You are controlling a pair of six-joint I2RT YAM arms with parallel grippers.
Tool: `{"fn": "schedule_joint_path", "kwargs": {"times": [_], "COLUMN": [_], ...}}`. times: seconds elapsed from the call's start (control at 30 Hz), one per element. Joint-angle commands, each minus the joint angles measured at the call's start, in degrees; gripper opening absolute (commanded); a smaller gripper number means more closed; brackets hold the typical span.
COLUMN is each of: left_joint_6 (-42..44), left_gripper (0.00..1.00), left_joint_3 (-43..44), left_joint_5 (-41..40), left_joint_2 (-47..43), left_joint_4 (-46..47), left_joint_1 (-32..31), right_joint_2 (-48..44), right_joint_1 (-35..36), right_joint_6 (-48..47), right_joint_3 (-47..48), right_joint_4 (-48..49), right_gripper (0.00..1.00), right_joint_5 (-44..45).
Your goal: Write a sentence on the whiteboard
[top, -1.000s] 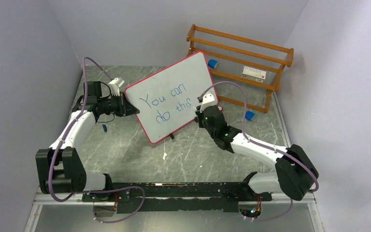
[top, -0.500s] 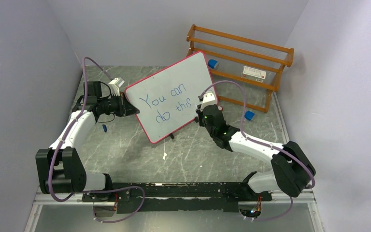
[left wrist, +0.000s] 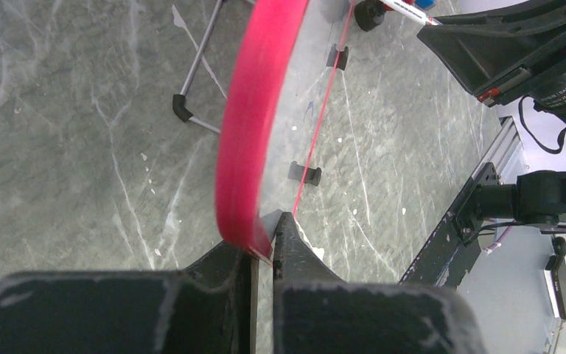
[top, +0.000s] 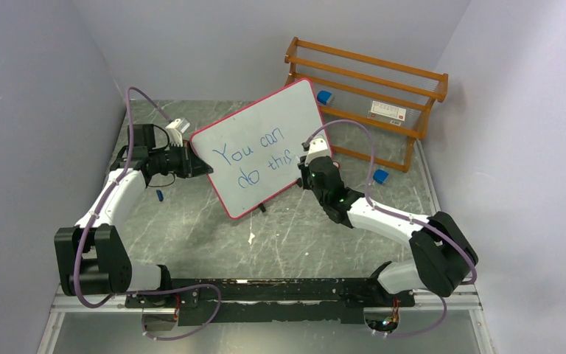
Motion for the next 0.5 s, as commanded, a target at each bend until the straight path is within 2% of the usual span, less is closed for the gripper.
{"fn": "schedule_joint_path", "kwargs": {"times": [0.0,0.2,0.47], "left_joint_6": [5.45,5.45,5.07], "left_gripper": [0.05,0.05,0.05], "left_joint_3": [-0.78,-0.74,-0.72], "left_joint_5": [-13.62,-13.66,-13.99], "left_joint_2": [2.2,2.2,1.28], "left_joint_4": [-0.6,-0.69,-0.85], "left_joint_1": [-0.44,-0.45,-0.44], "right_joint_2": [1.44,0.72,-6.4], "right_joint_1": [-0.85,-1.02,-1.03], "right_joint_6": [1.11,1.46,2.83], "right_joint_3": [1.15,1.42,0.49], "right_joint_4": [2.1,1.27,-2.16], "right_gripper": [0.0,0.0,0.0], "right_joint_5": [-0.65,-1.7,-0.45]}}
